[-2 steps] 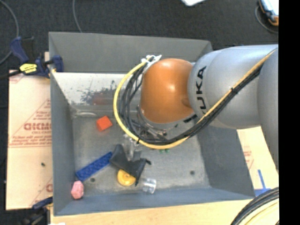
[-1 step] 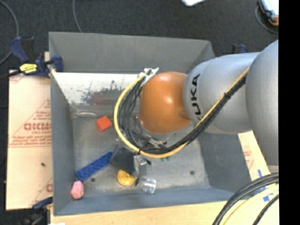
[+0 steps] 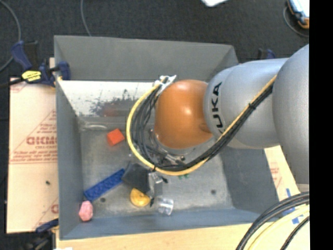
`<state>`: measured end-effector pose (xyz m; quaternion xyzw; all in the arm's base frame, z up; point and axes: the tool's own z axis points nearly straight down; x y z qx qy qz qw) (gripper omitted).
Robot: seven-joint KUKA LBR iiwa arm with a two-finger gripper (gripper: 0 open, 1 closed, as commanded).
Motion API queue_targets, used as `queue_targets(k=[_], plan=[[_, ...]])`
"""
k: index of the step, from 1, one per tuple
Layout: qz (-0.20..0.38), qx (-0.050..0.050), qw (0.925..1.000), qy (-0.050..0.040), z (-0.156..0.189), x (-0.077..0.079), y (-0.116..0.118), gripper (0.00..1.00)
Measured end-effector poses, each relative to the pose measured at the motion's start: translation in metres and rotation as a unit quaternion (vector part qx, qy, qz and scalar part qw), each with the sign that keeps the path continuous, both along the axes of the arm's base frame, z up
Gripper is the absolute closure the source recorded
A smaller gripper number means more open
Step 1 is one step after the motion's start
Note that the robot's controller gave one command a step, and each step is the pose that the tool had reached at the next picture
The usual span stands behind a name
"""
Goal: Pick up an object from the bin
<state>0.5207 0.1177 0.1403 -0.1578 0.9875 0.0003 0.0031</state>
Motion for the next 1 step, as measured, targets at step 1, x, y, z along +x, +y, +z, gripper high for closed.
queue_targets(k=[1], plan=[[-0.054, 0.001, 0.9985, -0.0019, -0.0345, 0.0154, 0.0056, 0.00]])
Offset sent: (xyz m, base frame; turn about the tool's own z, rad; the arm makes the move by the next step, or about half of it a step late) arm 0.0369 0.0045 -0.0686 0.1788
